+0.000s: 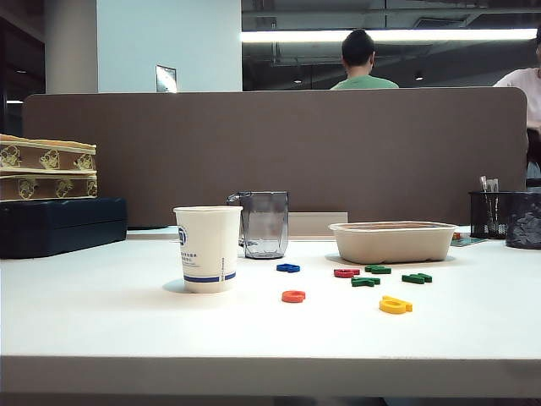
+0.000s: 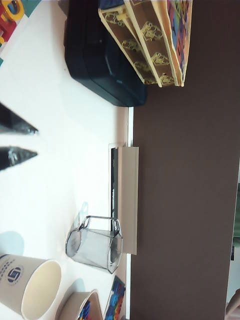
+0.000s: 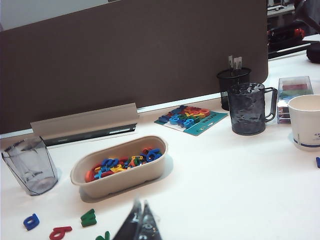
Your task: Pick up the letter "c" and put it in the paper cup.
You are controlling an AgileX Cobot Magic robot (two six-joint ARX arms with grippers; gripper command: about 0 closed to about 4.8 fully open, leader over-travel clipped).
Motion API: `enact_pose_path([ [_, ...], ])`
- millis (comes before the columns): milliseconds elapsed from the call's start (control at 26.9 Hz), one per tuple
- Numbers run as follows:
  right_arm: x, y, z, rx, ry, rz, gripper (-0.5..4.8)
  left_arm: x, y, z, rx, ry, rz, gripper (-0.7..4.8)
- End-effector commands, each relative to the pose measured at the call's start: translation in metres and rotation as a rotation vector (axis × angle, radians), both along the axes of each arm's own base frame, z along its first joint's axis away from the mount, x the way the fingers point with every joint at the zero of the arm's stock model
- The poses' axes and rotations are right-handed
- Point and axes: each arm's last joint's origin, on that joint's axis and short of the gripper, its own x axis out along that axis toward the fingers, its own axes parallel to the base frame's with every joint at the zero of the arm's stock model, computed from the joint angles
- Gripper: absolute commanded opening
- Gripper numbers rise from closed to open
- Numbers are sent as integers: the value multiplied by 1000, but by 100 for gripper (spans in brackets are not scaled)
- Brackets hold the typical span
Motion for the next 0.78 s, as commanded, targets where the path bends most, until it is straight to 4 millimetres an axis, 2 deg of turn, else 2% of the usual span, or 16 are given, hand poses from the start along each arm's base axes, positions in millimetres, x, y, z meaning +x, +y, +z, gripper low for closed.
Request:
enact_pose_path([
  [37,-3,0,7,11,-5,7,-3,-2,-2,5,36,-22,-49,30],
  [223,-5,2,11,5,-4,58,0,-2,-3,4,62,-19,-107,31],
  [335,-4,4,13,0,5,118,55,-5,-3,11,66,-34,-110,39],
  [409,-4,4,16,0,10,119,55,-7,-3,18,75,-46,-108,56],
  [596,0,5,31,-46,29,154,55,-9,-4,28,112,-56,-150,57],
  [782,12,5,51,-112,71,188,55,-1,-6,33,138,-4,-196,57],
])
